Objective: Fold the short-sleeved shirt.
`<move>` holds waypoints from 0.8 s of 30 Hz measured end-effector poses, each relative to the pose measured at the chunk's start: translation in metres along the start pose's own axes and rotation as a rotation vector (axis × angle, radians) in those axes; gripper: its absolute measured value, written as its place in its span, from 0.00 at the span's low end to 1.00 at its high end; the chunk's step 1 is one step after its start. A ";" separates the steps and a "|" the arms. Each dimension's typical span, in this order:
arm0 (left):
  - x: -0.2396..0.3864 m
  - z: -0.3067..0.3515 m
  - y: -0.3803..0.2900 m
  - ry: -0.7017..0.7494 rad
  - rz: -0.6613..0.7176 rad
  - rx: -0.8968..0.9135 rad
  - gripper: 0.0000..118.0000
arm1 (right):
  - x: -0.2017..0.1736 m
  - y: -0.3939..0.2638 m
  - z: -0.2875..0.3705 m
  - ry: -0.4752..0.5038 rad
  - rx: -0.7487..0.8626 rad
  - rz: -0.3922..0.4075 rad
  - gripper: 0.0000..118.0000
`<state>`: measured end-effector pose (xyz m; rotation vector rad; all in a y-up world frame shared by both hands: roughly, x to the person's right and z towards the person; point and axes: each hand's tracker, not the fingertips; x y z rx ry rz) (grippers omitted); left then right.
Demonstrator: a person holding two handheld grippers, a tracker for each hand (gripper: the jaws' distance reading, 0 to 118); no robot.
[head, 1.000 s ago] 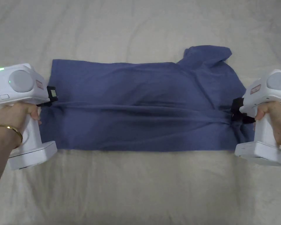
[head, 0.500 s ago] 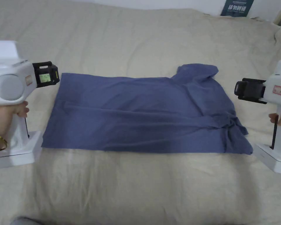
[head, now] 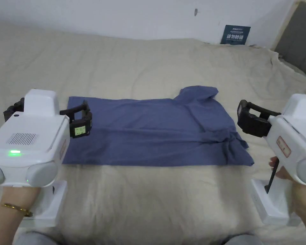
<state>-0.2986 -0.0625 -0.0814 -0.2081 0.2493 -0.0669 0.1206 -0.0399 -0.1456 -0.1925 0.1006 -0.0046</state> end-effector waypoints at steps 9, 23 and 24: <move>0.007 0.016 -0.008 -0.003 0.020 0.017 0.04 | -0.006 -0.017 0.019 0.005 -0.004 -0.001 0.00; 0.004 0.014 -0.016 -0.025 0.083 -0.042 0.00 | -0.002 -0.018 0.013 0.010 -0.072 0.028 0.00; 0.003 0.013 -0.015 -0.024 0.086 -0.042 0.00 | 0.000 -0.017 0.010 0.010 -0.082 0.037 0.00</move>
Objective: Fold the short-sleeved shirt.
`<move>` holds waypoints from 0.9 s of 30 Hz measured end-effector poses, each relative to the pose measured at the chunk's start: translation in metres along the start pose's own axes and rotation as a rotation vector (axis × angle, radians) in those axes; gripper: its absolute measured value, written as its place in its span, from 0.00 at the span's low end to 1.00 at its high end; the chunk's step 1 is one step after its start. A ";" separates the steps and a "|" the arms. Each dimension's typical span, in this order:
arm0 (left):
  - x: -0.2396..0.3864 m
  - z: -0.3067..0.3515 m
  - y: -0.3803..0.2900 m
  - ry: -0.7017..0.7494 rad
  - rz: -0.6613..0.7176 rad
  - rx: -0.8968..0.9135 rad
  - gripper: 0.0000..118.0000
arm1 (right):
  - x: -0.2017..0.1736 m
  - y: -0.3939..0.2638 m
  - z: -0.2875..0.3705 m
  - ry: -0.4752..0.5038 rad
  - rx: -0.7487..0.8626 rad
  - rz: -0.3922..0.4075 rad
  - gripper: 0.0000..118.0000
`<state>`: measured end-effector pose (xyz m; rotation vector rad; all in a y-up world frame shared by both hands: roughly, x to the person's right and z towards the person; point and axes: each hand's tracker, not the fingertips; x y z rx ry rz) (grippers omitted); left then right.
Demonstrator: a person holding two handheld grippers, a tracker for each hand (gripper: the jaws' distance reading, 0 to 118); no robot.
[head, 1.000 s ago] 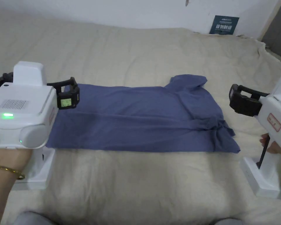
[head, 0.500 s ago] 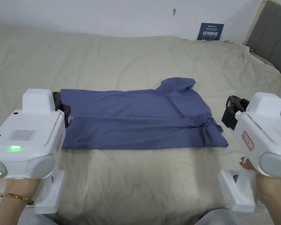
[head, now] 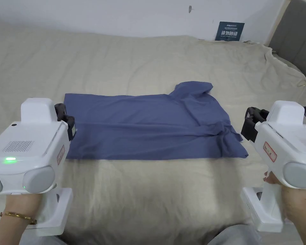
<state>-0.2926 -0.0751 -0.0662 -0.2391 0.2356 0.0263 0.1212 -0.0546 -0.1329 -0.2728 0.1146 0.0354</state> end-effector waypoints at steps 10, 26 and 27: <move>0.003 -0.004 0.007 0.014 0.035 -0.004 0.00 | 0.033 0.035 -0.103 -0.021 -0.373 0.008 0.01; 0.015 -0.039 -0.001 0.057 0.056 -0.083 0.00 | 0.079 -0.064 -0.227 -0.186 -0.914 -0.046 0.85; 0.017 -0.042 -0.002 0.057 0.052 -0.091 0.00 | 0.081 -0.069 -0.230 -0.193 -0.923 -0.063 0.82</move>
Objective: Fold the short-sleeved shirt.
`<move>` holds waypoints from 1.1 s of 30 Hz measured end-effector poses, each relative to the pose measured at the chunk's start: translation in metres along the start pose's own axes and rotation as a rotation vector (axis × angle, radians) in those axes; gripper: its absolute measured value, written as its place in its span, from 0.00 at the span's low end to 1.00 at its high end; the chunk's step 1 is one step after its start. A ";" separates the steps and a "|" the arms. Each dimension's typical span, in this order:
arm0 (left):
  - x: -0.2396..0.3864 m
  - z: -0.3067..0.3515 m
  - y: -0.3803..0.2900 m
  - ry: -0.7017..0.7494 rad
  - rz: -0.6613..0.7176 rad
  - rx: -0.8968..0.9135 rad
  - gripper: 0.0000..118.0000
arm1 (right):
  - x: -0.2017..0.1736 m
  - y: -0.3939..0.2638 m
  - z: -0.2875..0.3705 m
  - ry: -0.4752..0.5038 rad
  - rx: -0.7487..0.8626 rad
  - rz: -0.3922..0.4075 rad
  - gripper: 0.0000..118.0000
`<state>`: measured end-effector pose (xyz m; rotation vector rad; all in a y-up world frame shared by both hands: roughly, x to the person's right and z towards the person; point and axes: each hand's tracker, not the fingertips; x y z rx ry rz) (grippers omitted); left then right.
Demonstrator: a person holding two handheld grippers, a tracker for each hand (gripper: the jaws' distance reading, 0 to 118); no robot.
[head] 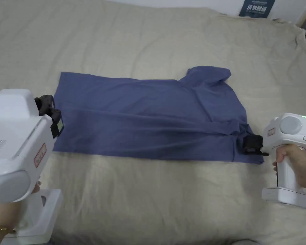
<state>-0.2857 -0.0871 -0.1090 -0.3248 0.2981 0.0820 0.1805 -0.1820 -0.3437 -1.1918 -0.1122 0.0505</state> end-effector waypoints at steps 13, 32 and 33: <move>-0.009 -0.032 -0.001 -0.002 0.057 -0.094 0.13 | -0.005 -0.003 -0.004 0.106 0.028 -0.024 0.05; -0.075 -0.173 -0.028 0.141 -0.048 -0.892 0.68 | -0.004 -0.003 0.030 0.087 0.078 0.001 0.05; -0.074 -0.175 -0.032 0.144 -0.040 -0.886 0.54 | -0.004 -0.004 0.029 0.083 0.075 0.003 0.05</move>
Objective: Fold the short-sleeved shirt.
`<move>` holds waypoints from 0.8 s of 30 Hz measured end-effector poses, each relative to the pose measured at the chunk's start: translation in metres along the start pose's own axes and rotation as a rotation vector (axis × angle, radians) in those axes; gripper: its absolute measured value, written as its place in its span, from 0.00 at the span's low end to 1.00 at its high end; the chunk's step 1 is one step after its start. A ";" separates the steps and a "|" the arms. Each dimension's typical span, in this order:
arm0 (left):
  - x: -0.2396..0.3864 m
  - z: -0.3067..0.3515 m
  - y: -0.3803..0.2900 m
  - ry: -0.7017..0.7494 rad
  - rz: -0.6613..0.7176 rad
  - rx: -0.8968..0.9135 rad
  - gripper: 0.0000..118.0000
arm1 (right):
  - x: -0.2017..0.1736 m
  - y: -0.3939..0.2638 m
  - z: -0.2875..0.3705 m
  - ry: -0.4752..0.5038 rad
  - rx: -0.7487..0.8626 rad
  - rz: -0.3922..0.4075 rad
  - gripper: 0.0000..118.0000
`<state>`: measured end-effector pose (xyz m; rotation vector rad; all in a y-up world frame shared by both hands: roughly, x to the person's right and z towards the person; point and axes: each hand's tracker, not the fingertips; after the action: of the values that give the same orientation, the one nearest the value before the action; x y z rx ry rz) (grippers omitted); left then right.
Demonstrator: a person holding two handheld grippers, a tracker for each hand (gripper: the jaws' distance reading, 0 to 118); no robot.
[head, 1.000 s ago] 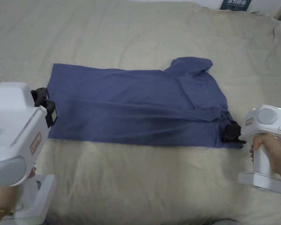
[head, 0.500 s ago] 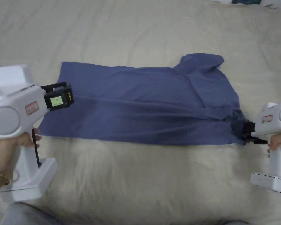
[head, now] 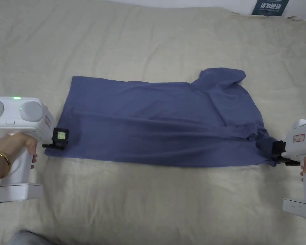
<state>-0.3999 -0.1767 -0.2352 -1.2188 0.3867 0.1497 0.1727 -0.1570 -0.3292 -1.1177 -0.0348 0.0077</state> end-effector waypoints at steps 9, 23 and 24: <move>0.014 0.004 -0.004 -0.050 -0.020 -0.009 0.00 | -0.002 -0.006 -0.003 -0.021 -0.020 0.033 0.05; -0.077 0.127 -0.011 -0.237 0.200 0.163 0.00 | 0.020 -0.012 0.091 0.070 0.052 0.048 0.05; -0.083 0.134 -0.019 -0.250 0.216 0.174 0.00 | 0.023 -0.018 0.097 0.081 0.053 0.047 0.05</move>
<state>-0.4429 -0.0501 -0.1491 -0.9710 0.3053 0.4409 0.1924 -0.0772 -0.2702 -1.0650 0.0639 0.0053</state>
